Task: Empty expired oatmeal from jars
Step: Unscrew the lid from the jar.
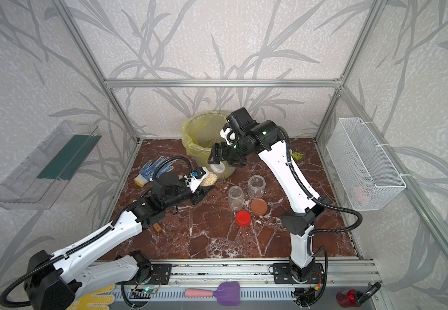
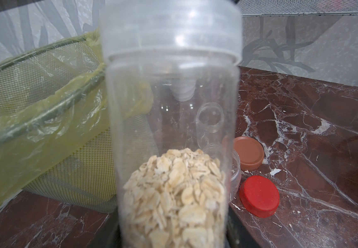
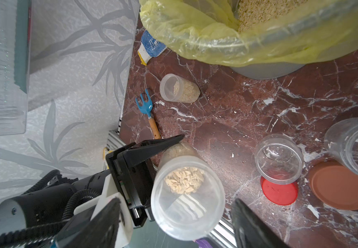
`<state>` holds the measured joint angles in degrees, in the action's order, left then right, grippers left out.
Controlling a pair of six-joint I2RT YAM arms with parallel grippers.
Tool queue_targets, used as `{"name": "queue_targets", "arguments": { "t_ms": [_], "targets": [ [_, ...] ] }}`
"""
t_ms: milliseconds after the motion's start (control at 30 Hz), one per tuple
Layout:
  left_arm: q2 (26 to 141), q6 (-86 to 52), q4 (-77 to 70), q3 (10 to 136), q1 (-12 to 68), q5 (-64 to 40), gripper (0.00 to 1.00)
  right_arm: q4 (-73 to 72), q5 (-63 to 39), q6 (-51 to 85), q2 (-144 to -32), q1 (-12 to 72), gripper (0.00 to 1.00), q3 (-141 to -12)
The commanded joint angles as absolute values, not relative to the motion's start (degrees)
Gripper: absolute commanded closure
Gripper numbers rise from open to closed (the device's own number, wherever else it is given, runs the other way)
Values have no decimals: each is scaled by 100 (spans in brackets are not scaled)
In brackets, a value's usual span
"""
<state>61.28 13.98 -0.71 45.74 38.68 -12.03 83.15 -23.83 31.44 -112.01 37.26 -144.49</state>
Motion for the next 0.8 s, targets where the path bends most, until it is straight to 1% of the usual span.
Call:
{"name": "queue_targets", "arguments": {
  "t_ms": [0, 467, 633, 767],
  "targets": [
    [6047, 1547, -149, 4735, 3899, -1188, 100, 9001, -2243, 2927, -11416, 3764, 19, -14893],
    [6004, 1573, -140, 4716, 3894, -1204, 100, 8931, -2487, 2855, -11547, 3771, 24, -14839],
    [6010, 1564, -123, 4727, 3901, -1216, 100, 8798, -2637, 2870, -11611, 3771, 29, -14895],
    [6003, 1564, -115, 4714, 3900, -1216, 100, 8784, -2701, 2856, -11652, 3778, 31, -14910]
  ]
}}
